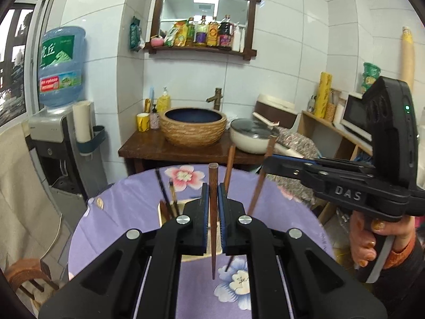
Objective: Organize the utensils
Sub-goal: 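Lower the wooden chopsticks into the holder with both tools and open them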
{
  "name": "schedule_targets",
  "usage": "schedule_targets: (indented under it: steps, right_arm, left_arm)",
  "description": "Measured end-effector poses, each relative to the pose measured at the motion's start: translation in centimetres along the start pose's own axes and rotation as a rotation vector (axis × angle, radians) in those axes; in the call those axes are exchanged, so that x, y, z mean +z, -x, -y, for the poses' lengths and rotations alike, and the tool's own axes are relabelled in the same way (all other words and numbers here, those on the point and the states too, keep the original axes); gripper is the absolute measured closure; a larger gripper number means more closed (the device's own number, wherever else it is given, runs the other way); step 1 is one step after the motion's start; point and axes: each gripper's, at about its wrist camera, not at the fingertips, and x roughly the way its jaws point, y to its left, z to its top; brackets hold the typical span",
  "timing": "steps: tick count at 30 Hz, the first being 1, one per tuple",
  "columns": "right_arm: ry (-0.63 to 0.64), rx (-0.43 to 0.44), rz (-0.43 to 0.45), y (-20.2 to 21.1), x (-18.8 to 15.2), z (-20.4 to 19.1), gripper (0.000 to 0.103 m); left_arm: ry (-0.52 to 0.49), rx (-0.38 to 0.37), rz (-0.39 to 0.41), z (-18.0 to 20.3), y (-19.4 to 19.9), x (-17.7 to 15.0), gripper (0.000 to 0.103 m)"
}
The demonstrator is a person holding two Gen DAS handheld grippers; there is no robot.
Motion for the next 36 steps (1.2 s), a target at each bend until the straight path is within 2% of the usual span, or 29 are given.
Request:
schedule_targets:
  steps: [7, 10, 13, 16, 19, 25, 36]
  right_arm:
    - [-0.010, -0.077, 0.098, 0.6, 7.0, -0.1, 0.096]
    - [-0.012, -0.111, 0.105, -0.4, 7.7, 0.2, 0.096]
    - [-0.011, -0.141, 0.094, -2.2, 6.7, 0.8, 0.096]
    - [-0.003, -0.169, 0.062, -4.5, 4.8, 1.3, 0.096]
    - [-0.012, -0.177, 0.027, -6.8, 2.5, 2.2, 0.096]
    - [-0.028, -0.186, -0.030, -9.3, -0.7, 3.2, 0.096]
    - [-0.028, -0.210, -0.064, -11.6, -3.6, 4.3, 0.095]
  left_arm:
    - [-0.022, 0.050, 0.087, 0.3, 0.9, 8.8, 0.096]
    - [-0.011, 0.079, 0.103, 0.0, 0.0, 11.0, 0.096]
    - [0.004, 0.100, 0.099, -0.7, -1.4, 11.3, 0.096]
    - [0.013, 0.127, 0.076, -1.2, -3.8, 10.3, 0.096]
    - [0.041, 0.137, 0.014, -2.1, -6.9, 8.2, 0.096]
    - [0.060, 0.168, -0.066, -3.1, -11.1, 3.9, 0.096]
    - [0.066, 0.178, -0.153, -4.5, -14.9, -2.0, 0.096]
